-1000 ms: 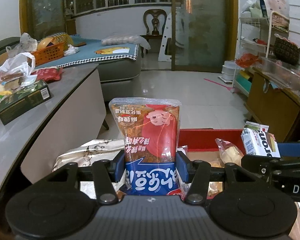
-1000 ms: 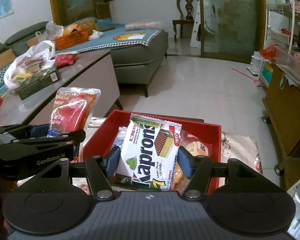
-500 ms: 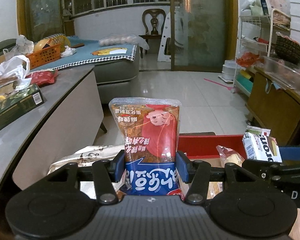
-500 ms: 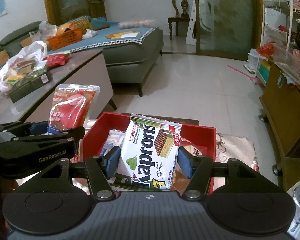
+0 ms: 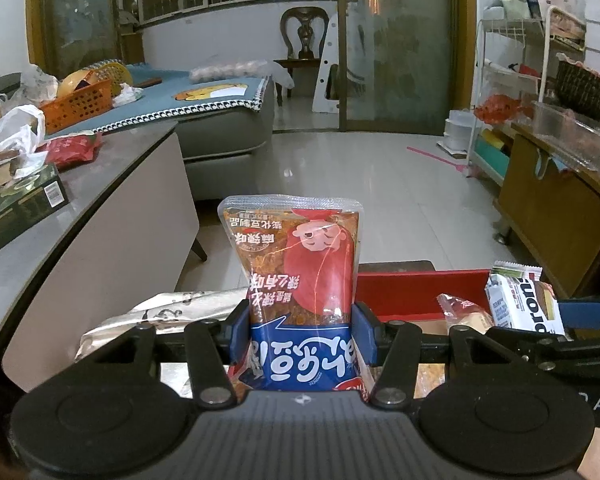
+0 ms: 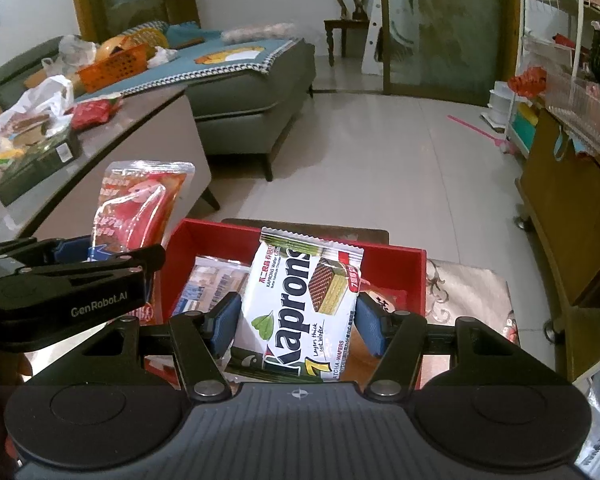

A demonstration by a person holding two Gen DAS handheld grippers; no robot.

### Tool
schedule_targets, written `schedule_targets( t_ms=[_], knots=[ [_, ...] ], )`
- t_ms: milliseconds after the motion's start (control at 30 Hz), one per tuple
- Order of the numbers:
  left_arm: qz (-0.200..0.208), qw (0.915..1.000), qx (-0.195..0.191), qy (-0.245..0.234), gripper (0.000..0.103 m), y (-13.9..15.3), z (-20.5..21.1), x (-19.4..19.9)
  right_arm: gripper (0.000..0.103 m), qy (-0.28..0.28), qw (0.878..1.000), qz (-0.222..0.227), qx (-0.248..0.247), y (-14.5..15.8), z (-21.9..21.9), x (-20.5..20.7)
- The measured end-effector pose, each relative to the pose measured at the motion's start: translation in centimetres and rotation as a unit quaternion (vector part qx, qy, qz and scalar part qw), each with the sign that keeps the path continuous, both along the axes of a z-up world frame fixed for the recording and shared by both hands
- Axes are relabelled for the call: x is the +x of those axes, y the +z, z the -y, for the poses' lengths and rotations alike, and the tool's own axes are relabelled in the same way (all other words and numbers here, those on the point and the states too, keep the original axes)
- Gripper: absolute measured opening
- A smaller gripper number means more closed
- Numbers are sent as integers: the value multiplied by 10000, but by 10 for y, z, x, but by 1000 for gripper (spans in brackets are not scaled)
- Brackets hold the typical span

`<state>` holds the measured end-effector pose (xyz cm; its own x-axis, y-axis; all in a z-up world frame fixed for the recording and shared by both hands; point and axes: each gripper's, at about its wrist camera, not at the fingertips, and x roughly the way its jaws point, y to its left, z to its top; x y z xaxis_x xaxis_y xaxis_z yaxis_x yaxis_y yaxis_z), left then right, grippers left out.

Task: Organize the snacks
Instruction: 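Carry the Kaprons pack and red-blue bag over the red box with both grippers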

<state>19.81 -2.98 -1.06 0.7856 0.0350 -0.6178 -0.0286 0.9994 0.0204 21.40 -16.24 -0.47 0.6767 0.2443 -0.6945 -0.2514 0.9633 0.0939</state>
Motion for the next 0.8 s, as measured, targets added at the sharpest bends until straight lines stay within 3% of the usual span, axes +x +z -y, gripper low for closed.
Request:
schedule_targets(
  t_ms=[800],
  knots=[
    [-315,9995,-81,-53,46,-18,-4,29,68,-151,9995,-272,-86,-22,4,24]
  ],
)
